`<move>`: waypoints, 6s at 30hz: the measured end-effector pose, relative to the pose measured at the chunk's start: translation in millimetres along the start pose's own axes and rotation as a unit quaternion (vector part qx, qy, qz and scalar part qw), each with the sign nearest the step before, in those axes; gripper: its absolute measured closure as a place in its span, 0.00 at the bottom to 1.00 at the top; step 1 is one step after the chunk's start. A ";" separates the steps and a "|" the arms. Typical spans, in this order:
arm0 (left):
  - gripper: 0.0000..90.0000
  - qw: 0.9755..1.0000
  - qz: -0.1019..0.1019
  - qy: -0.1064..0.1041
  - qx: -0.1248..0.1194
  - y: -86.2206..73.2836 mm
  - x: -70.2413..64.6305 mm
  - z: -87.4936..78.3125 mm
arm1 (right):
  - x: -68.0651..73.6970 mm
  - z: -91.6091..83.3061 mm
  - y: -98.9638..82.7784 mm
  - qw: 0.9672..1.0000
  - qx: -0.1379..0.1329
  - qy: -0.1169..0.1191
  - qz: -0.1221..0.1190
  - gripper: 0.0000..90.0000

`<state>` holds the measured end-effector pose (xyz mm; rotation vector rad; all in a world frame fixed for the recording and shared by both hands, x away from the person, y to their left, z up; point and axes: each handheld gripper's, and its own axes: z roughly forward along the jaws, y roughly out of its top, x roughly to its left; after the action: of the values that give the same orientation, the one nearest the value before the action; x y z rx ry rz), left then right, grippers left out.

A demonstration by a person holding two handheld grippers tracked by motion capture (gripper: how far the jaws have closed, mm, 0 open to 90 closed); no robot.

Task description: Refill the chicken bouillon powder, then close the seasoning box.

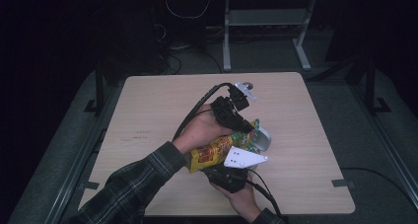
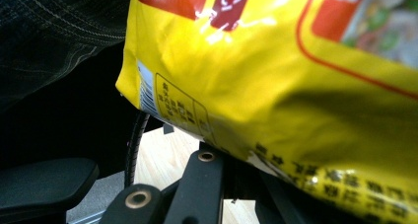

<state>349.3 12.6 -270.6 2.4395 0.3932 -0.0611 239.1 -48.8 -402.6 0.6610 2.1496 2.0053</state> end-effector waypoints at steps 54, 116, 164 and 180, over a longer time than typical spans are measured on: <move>1.00 1.000 -0.006 0.002 0.000 0.6 -1.4 0.9 | -0.6 -0.9 1.2 1.000 0.003 0.004 0.006 1.00; 1.00 0.992 -0.012 -0.049 -0.119 -47.1 3.6 -60.9 | -15.2 11.1 -12.9 0.998 0.050 0.007 0.026 1.00; 1.00 0.960 -0.100 0.062 -0.253 -157.4 92.7 -65.5 | -22.2 -18.1 -2.0 0.993 0.110 -0.028 0.014 1.00; 0.99 0.962 -0.096 0.081 -0.242 -185.0 94.9 -69.8 | -32.0 -39.1 8.0 0.991 0.128 -0.034 0.007 1.00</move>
<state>381.4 217.6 -341.5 1.9222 0.6370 0.1377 254.6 -97.2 -396.9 0.7677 2.3899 1.7016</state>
